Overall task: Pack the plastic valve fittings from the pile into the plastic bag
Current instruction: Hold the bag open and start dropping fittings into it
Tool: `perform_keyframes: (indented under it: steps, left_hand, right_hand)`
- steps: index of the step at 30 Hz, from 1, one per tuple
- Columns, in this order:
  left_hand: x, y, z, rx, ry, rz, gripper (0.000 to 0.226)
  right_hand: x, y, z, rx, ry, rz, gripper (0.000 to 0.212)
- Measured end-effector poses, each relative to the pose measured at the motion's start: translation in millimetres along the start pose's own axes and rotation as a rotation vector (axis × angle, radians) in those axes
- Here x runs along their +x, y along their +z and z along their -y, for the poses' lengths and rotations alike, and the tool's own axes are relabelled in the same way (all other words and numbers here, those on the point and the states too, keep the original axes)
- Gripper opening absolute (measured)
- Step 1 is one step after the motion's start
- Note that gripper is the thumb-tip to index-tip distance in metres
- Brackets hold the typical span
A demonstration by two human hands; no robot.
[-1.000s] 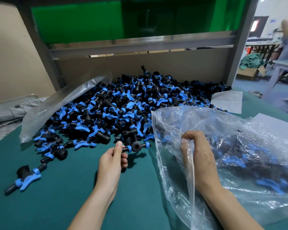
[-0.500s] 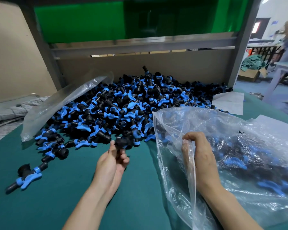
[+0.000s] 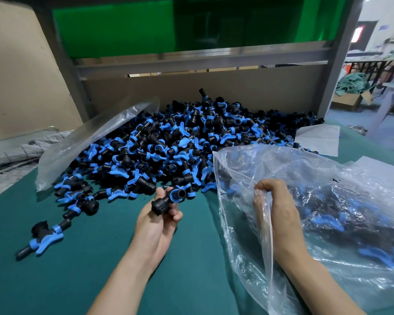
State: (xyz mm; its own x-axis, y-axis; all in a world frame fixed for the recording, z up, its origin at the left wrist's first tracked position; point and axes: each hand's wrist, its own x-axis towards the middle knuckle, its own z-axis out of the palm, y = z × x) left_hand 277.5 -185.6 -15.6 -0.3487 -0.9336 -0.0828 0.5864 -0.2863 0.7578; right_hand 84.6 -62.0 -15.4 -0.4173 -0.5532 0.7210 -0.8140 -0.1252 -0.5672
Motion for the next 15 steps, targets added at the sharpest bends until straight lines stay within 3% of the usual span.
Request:
perform_keyframes:
  steps: [15]
  left_hand:
    - [-6.9,6.9,0.3,0.121,0.064,0.043,0.028]
  right_hand:
    - [0.2,0.3,-0.4,0.003,0.009,-0.002,0.028]
